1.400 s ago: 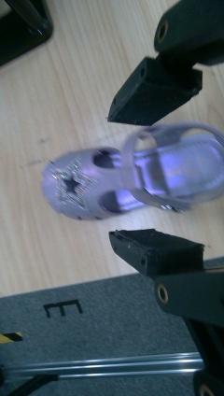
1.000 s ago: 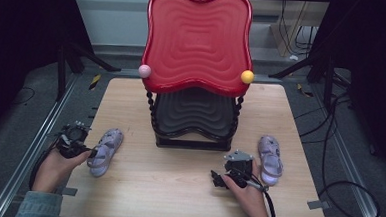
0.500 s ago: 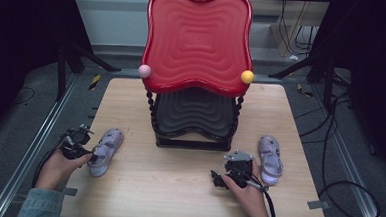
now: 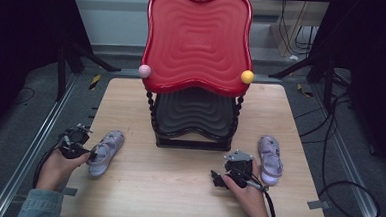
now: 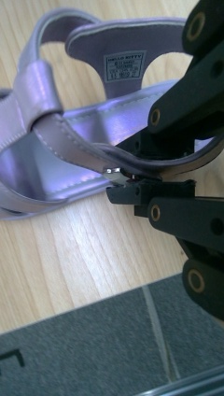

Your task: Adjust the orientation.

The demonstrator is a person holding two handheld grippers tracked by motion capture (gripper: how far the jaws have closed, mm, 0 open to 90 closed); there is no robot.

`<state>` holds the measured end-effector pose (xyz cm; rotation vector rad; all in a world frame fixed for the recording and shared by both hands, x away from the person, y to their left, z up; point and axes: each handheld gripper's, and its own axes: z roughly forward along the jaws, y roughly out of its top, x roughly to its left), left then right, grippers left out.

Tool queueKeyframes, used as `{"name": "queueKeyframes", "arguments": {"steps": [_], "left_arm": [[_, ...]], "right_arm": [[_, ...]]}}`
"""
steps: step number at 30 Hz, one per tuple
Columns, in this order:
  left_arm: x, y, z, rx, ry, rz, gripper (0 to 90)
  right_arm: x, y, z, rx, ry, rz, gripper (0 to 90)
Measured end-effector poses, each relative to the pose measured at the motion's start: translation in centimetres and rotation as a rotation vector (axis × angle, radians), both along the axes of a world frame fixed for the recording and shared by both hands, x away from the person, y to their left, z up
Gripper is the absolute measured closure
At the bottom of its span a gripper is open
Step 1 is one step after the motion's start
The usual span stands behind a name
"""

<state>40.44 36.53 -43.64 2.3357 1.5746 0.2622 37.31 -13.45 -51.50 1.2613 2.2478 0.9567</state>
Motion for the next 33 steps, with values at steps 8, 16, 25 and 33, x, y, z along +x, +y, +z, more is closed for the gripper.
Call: {"name": "queueKeyframes", "arguments": {"steps": [8, 16, 25, 33], "left_arm": [[-2.7, -4.7, 2.3, -0.011, -0.051, -0.206, 81.7], [-2.7, -12.5, 2.0, -0.002, -0.053, -0.441, 81.6], [-1.0, -14.9, -0.6, 0.031, -0.031, -0.533, 81.2], [-1.8, -14.6, -1.1, 0.047, -0.042, -0.531, 77.3]], "right_arm": [[0.0, 0.0, 0.0, 0.0, 0.0, 0.0, 0.4], [0.0, 0.0, 0.0, 0.0, 0.0, 0.0, 0.5], [0.0, 0.0, 0.0, 0.0, 0.0, 0.001, 0.5], [0.0, 0.0, 0.0, -0.001, -0.001, 0.003, 0.5]]}}
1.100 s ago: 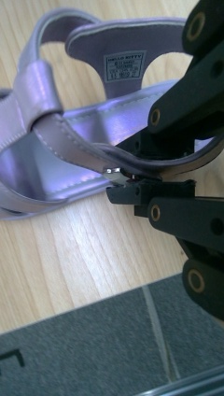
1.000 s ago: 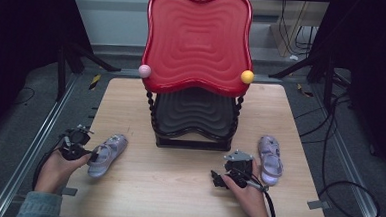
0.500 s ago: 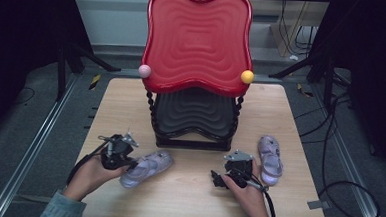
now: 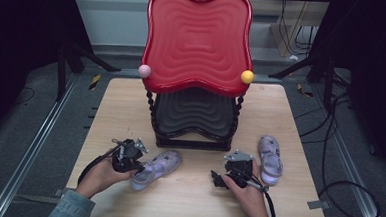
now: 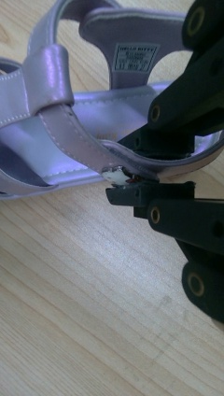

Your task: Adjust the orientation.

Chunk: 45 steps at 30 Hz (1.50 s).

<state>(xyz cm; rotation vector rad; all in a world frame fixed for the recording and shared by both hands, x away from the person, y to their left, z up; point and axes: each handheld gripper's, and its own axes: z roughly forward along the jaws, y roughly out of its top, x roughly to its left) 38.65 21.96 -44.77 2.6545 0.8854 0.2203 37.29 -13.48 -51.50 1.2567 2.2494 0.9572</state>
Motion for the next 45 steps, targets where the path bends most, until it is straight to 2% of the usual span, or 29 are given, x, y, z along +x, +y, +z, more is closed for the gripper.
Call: {"name": "queueKeyframes", "arguments": {"steps": [1, 2, 3, 5, 6, 7, 8, 9, 10, 12, 14, 16, 19, 20, 23, 25, 26, 28, 30, 40, 41, 45], "left_arm": [[0.0, 0.0, 0.0, 0.0, 0.0, 0.0, 73.9], [-0.3, 0.1, 0.7, -0.018, -0.028, 0.007, 70.9], [-0.3, 0.1, 0.7, -0.018, -0.028, 0.007, 68.5], [-0.8, 0.2, 1.8, -0.029, -0.058, 0.014, 67.1], [-1.4, 0.3, 2.9, -0.035, -0.09, 0.029, 61.6], [-1.4, 0.3, 2.9, -0.035, -0.09, 0.029, 60.3], [-2.1, 0.3, 3.8, -0.035, -0.114, 0.031, 58.8], [-2.1, 0.3, 3.8, -0.035, -0.114, 0.031, 55.5], [-2.9, 0.1, 4.5, -0.039, -0.139, 0.027, 51.8], [-3.3, -0.1, 4.7, -0.041, -0.145, 0.023, 48.2], [-4.2, -0.6, 4.9, -0.019, -0.145, 0.003, 46.8], [-4.5, -0.8, 4.9, -0.013, -0.145, -0.002, 46.9], [-4.9, -1.5, 4.9, -0.026, -0.12, -0.025, 49.6], [-5.0, -2.0, 4.5, -0.008, -0.108, -0.037, 51.4], [-4.9, -2.5, 4.0, 0.007, -0.084, -0.051, 53.6], [-4.7, -3.1, 3.1, 0.026, -0.052, -0.061, 55.4], [-4.7, -3.1, 3.1, 0.026, -0.052, -0.061, 56.9], [-4.4, -3.6, 2.1, 0.053, -0.022, -0.068, 59.9], [-4.3, -3.8, 1.5, 0.062, -0.008, -0.069, 63.2], [-3.7, -4.0, 0.2, 0.082, 0.035, -0.068, 77.6], [-3.6, -4.0, 0.2, 0.081, 0.038, -0.067, 81.4], [-3.5, -3.9, -0.1, 0.079, 0.056, -0.069, 82.9]], "right_arm": [[0.0, 0.0, 0.0, 0.0, 0.0, 0.0, 0.5], [0.0, 0.0, 0.0, 0.0, 0.0, 0.0, 0.5], [0.0, 0.0, 0.0, 0.0, 0.0, 0.0, 0.5], [0.0, 0.0, 0.0, 0.001, 0.001, -0.001, 0.5], [0.0, 0.0, 0.0, 0.0, 0.0, 0.0, 0.5], [0.0, 0.0, 0.0, 0.0, 0.0, 0.0, 0.5], [0.0, 0.0, 0.0, 0.001, 0.001, -0.001, 0.5], [0.0, 0.0, 0.0, 0.001, 0.001, -0.001, 0.5], [0.0, 0.0, 0.0, 0.001, 0.002, -0.002, 0.5], [0.0, 0.0, 0.0, 0.0, 0.0, 0.0, 0.5], [0.0, 0.0, 0.0, 0.0, 0.0, 0.0, 0.5], [0.0, 0.0, 0.0, 0.002, 0.002, -0.002, 0.5], [0.0, 0.0, 0.0, 0.0, 0.0, 0.0, 0.5], [0.0, 0.0, 0.0, 0.0, 0.0, -0.001, 0.5], [0.0, 0.0, 0.0, 0.0, 0.0, 0.0, 0.5], [0.0, 0.0, 0.0, 0.0, 0.0, -0.001, 0.5], [0.0, 0.0, 0.0, 0.0, 0.0, -0.001, 0.5], [0.0, 0.0, 0.0, 0.0, 0.0, 0.0, 0.5], [0.0, 0.0, 0.0, 0.0, 0.0, 0.0, 0.5], [0.0, 0.0, 0.0, 0.0, 0.0, 0.0, 0.5], [0.0, 0.0, 0.0, 0.0, 0.0, 0.0, 0.5], [0.0, 0.0, 0.0, 0.0, 0.0, 0.0, 0.5]]}}
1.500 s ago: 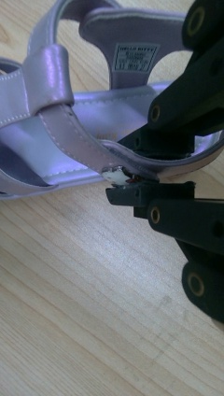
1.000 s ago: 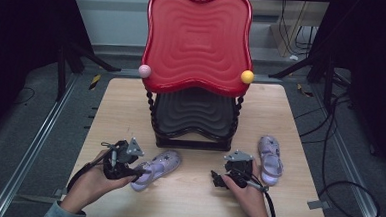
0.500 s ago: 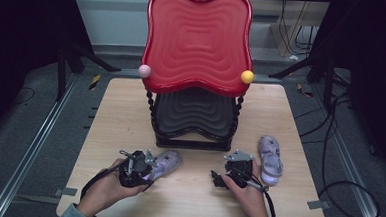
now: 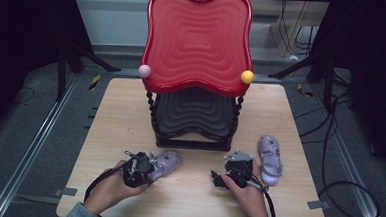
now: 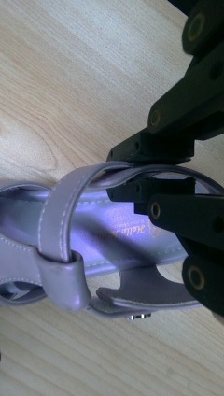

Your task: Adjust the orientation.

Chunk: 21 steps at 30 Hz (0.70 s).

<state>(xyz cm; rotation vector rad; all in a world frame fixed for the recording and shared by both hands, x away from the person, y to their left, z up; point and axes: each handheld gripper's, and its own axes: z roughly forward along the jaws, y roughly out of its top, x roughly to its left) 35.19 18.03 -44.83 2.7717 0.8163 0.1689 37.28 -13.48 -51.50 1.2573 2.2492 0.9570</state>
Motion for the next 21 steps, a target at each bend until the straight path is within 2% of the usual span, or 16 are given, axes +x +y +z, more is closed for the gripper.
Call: {"name": "queueKeyframes", "arguments": {"steps": [3, 6, 10, 11, 12, 13, 14, 16, 19, 20, 21], "left_arm": [[0.1, 0.0, -0.1, 0.002, 0.007, -0.003, 84.4], [0.3, 0.3, -0.1, -0.015, 0.016, 0.005, 85.2], [0.4, 1.2, 0.5, -0.117, 0.02, 0.037, 86.1], [0.5, 1.4, 0.8, -0.137, 0.022, 0.038, 86.1], [0.5, 1.4, 0.8, -0.137, 0.022, 0.038, 86.1], [0.5, 1.7, 1.1, -0.189, 0.028, 0.043, 86.1], [0.5, 1.7, 1.1, -0.189, 0.028, 0.043, 86.2], [0.4, 1.9, 1.5, -0.268, 0.024, 0.049, 86.2], [0.4, 1.7, 1.6, -0.339, 0.028, 0.05, 86.2], [0.4, 1.7, 1.6, -0.339, 0.028, 0.05, 86.2], [0.3, 1.4, 1.7, -0.372, 0.022, 0.047, 86.2]], "right_arm": [[0.0, 0.0, 0.0, 0.0, 0.0, 0.0, 0.5], [0.0, 0.0, 0.0, 0.0, 0.0, 0.0, 0.5], [0.0, 0.0, 0.0, 0.0, 0.0, 0.0, 0.5], [0.0, 0.0, 0.0, 0.0, 0.0, 0.001, 0.5], [0.0, 0.0, 0.0, 0.0, 0.0, 0.001, 0.5], [0.0, 0.0, 0.0, 0.0, 0.0, 0.0, 0.5], [0.0, 0.0, 0.0, 0.0, 0.0, 0.0, 0.5], [0.0, 0.0, 0.0, 0.0, 0.0, 0.001, 0.5], [0.0, 0.0, 0.0, 0.0, 0.0, 0.001, 0.5], [0.0, 0.0, 0.0, 0.0, 0.0, 0.001, 0.5], [0.0, 0.0, 0.0, 0.0, 0.0, 0.0, 0.5]]}}
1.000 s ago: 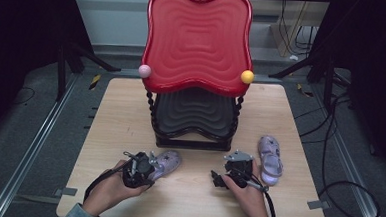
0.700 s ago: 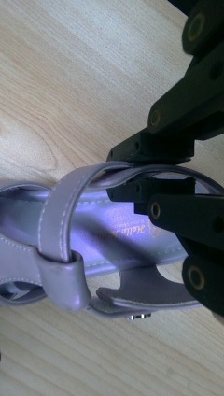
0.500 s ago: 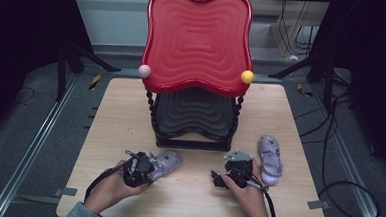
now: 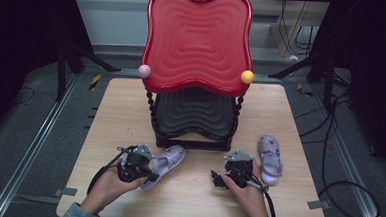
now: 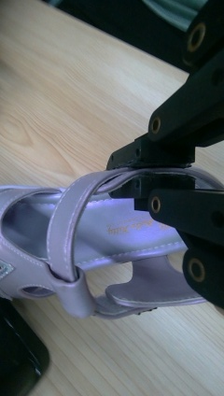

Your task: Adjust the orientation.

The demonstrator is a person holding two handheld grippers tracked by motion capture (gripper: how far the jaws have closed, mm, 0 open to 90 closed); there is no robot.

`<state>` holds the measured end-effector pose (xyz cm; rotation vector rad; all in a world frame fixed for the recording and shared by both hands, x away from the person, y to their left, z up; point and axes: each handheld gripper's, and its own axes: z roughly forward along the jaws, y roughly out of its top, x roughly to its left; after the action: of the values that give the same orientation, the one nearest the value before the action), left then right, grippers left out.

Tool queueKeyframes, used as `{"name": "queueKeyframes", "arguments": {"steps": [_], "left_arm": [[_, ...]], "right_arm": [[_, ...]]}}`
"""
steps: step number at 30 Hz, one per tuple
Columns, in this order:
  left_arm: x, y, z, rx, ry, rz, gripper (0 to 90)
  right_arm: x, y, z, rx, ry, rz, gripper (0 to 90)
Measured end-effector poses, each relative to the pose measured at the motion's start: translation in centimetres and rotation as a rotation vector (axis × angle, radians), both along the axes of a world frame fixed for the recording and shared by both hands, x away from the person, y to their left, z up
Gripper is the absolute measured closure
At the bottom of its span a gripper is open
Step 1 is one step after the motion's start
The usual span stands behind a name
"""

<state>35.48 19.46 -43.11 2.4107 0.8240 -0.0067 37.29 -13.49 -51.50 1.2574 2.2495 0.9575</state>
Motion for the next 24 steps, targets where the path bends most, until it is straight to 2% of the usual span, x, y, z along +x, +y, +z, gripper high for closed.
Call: {"name": "queueKeyframes", "arguments": {"steps": [2, 5, 8, 24], "left_arm": [[0.0, -0.2, 0.1, -0.016, -0.009, 0.003, 86.1], [-0.1, -0.8, 0.2, -0.037, -0.051, 0.011, 86.2], [-0.2, -1.4, 0.6, -0.083, -0.072, 0.024, 86.1], [-0.3, -3.7, 1.4, -0.158, -0.105, 0.034, 86.2]], "right_arm": [[0.0, 0.0, 0.0, 0.0, 0.0, 0.0, 0.5], [0.0, 0.0, 0.0, 0.001, 0.001, -0.002, 0.4], [0.0, 0.0, 0.0, -0.001, 0.0, 0.0, 0.5], [0.0, 0.0, 0.0, -0.001, 0.0, 0.0, 0.5]]}}
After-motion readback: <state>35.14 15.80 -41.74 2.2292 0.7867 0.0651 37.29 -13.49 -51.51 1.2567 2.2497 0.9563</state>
